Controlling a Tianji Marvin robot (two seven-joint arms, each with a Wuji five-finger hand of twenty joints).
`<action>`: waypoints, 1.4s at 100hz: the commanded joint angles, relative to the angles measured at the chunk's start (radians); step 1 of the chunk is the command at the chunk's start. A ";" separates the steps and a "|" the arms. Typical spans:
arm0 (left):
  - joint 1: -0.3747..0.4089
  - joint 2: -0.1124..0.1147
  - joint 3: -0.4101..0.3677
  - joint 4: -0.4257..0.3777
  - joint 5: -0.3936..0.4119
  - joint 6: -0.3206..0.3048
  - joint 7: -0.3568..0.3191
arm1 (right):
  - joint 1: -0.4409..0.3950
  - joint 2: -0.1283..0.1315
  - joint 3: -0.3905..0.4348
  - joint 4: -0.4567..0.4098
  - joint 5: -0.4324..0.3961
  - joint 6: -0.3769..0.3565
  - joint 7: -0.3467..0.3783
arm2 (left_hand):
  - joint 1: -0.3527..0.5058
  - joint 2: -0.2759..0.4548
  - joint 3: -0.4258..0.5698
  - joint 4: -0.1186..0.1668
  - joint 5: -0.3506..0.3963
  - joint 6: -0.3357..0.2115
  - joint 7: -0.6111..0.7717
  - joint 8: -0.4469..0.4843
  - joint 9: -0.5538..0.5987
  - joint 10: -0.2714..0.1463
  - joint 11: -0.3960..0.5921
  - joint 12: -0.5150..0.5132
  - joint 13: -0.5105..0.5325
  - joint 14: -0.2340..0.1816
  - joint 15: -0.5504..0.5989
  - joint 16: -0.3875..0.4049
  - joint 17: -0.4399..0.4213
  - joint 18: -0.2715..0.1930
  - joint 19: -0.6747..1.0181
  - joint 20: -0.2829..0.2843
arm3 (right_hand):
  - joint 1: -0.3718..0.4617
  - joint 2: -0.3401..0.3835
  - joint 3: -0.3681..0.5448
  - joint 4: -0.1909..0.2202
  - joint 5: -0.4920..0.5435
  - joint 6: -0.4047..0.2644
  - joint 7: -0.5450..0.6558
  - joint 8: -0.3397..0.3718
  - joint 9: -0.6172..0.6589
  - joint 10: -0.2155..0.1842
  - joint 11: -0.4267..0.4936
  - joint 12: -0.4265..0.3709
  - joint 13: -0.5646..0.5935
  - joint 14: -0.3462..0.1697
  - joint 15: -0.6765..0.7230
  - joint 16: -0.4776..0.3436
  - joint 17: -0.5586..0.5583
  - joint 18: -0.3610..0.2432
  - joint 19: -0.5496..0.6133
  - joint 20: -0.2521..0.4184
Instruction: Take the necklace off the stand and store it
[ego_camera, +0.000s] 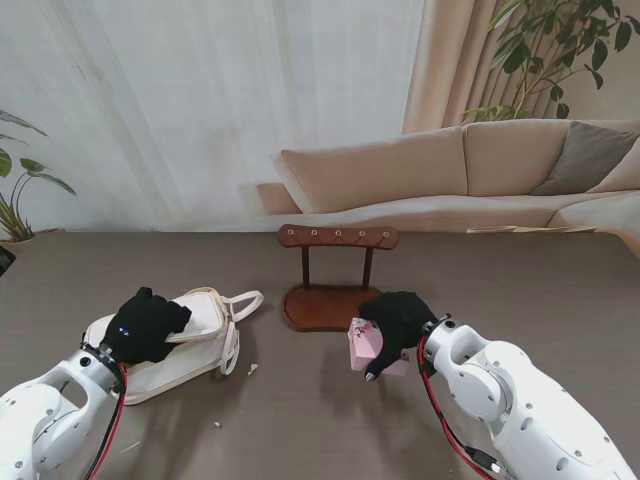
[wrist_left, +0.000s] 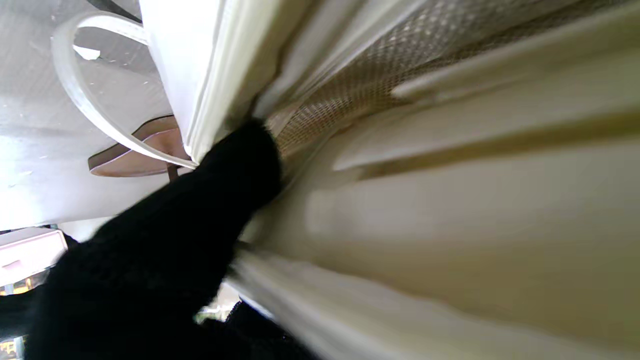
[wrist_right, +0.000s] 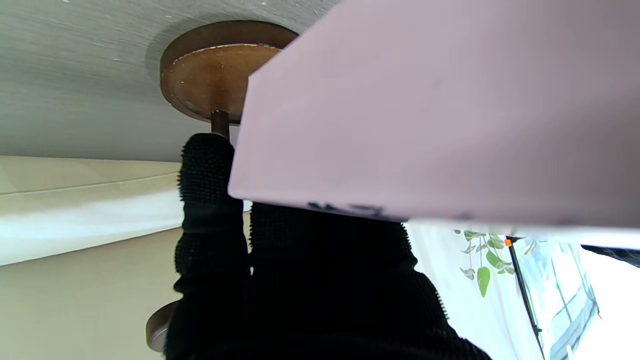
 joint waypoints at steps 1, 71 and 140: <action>-0.004 -0.001 0.002 0.001 0.008 0.011 -0.027 | -0.007 0.000 0.004 -0.006 -0.004 -0.005 0.014 | -0.100 0.043 0.057 -0.006 -0.055 -0.020 -0.238 0.010 -0.087 0.017 0.007 -0.100 -0.051 0.037 -0.046 -0.027 -0.061 0.030 -0.022 0.027 | 0.424 0.075 0.447 0.045 0.133 -0.303 0.467 0.070 0.114 -0.137 0.093 0.083 0.072 -0.020 0.064 0.033 -0.214 -0.002 0.035 -0.026; -0.006 0.005 0.012 -0.082 0.036 0.093 -0.342 | -0.009 -0.001 0.014 0.006 0.007 -0.008 0.010 | -0.430 0.334 -0.311 0.044 -0.399 0.128 -1.028 -0.303 -0.472 0.083 -0.120 -0.205 -0.342 0.038 -0.165 -0.169 -0.329 0.010 -0.242 0.117 | 0.425 0.075 0.448 0.045 0.134 -0.300 0.468 0.069 0.115 -0.135 0.094 0.083 0.075 -0.018 0.067 0.034 -0.215 -0.001 0.036 -0.026; -0.001 0.019 0.029 -0.123 0.154 0.110 -0.503 | -0.007 -0.002 0.011 0.006 0.017 -0.005 0.016 | -0.417 0.304 -0.277 0.042 -0.469 0.295 -1.065 -0.308 -0.484 0.125 -0.139 -0.204 -0.323 0.046 -0.156 -0.166 -0.313 0.048 -0.312 0.133 | 0.426 0.075 0.448 0.046 0.134 -0.300 0.468 0.069 0.117 -0.133 0.093 0.083 0.076 -0.015 0.068 0.035 -0.215 0.000 0.037 -0.025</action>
